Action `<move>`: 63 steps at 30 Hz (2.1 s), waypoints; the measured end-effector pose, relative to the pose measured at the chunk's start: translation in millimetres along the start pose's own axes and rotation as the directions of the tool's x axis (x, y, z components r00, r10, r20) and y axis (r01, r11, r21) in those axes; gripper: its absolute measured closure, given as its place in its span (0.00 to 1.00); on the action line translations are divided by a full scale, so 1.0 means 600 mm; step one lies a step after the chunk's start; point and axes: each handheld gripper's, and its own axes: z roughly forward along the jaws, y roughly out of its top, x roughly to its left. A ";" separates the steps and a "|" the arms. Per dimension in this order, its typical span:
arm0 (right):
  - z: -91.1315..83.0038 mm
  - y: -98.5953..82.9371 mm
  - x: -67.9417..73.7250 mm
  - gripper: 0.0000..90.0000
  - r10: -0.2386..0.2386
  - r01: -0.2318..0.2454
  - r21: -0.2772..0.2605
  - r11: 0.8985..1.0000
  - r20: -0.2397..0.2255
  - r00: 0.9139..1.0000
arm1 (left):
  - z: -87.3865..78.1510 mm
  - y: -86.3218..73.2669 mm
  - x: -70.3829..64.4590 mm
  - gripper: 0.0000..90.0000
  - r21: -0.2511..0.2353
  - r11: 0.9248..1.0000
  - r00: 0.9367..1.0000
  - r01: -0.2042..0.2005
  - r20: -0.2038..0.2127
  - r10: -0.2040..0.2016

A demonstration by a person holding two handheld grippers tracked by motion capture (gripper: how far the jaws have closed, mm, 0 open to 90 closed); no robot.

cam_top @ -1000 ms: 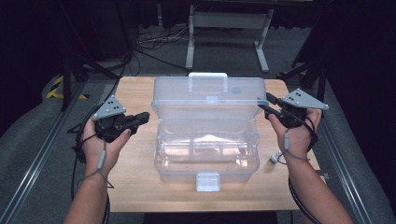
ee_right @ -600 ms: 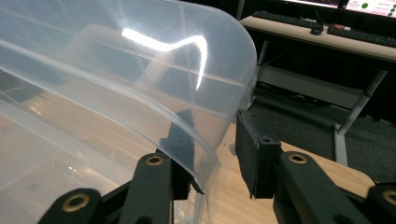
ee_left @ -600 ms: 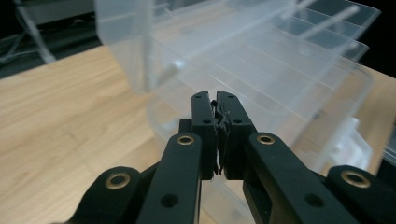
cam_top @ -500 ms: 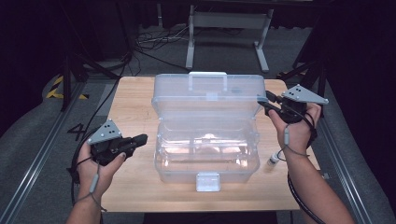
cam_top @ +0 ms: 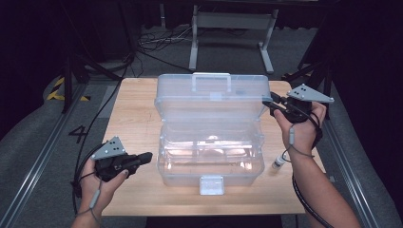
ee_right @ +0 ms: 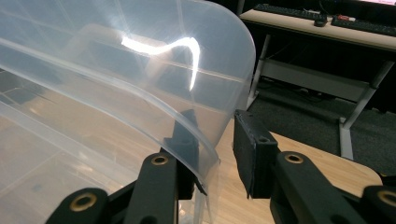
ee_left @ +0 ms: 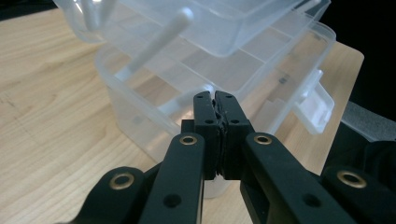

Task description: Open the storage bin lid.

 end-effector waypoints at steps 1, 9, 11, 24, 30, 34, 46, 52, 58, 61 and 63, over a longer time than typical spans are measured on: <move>0.001 0.000 0.000 0.78 0.001 -0.001 -0.001 1.000 0.000 1.000 | 0.004 -0.002 -0.001 0.99 -0.001 1.000 1.000 0.001 0.007 -0.001; 0.002 0.001 -0.001 0.79 0.008 -0.008 0.003 1.000 -0.001 1.000 | 0.045 -0.018 -0.002 0.97 0.019 1.000 0.997 -0.013 0.080 0.012; 0.002 0.001 -0.001 0.79 0.010 -0.010 0.004 1.000 0.000 1.000 | 0.049 -0.022 0.001 0.97 0.027 1.000 0.996 -0.009 0.084 0.007; 0.008 0.006 -0.003 0.81 0.011 -0.011 0.016 1.000 0.017 1.000 | 0.058 -0.027 0.003 0.99 0.052 0.999 0.996 -0.016 0.092 0.011; 0.015 0.009 -0.005 0.81 -0.004 0.004 0.007 1.000 0.026 1.000 | 0.058 -0.029 0.004 0.99 0.044 0.999 0.996 -0.012 0.093 0.008; 0.020 0.012 -0.006 0.81 -0.004 0.004 0.002 1.000 0.032 0.999 | 0.059 -0.027 0.002 0.99 0.052 0.998 0.996 -0.018 0.085 0.014; 0.032 0.020 -0.007 0.81 -0.038 0.039 -0.019 0.999 0.069 0.997 | 0.057 -0.027 0.001 0.98 0.054 0.998 0.996 -0.023 0.085 0.018; 0.039 0.026 -0.009 0.81 -0.039 0.041 -0.019 0.999 0.079 0.996 | 0.057 -0.026 0.000 0.98 0.055 0.998 0.996 -0.020 0.084 0.015; 0.047 0.029 -0.012 0.82 -0.041 0.043 -0.022 0.999 0.088 0.995 | 0.057 -0.026 -0.001 0.97 0.056 0.998 0.996 -0.020 0.082 0.015; 0.051 0.030 -0.013 0.82 -0.037 0.039 -0.022 0.999 0.088 0.995 | 0.057 -0.026 -0.002 0.97 0.056 0.998 0.997 -0.015 0.080 0.010; 0.052 0.032 -0.014 0.82 -0.039 0.041 -0.017 0.999 0.090 0.995 | 0.057 -0.026 -0.002 0.96 0.057 0.998 0.997 -0.018 0.078 0.013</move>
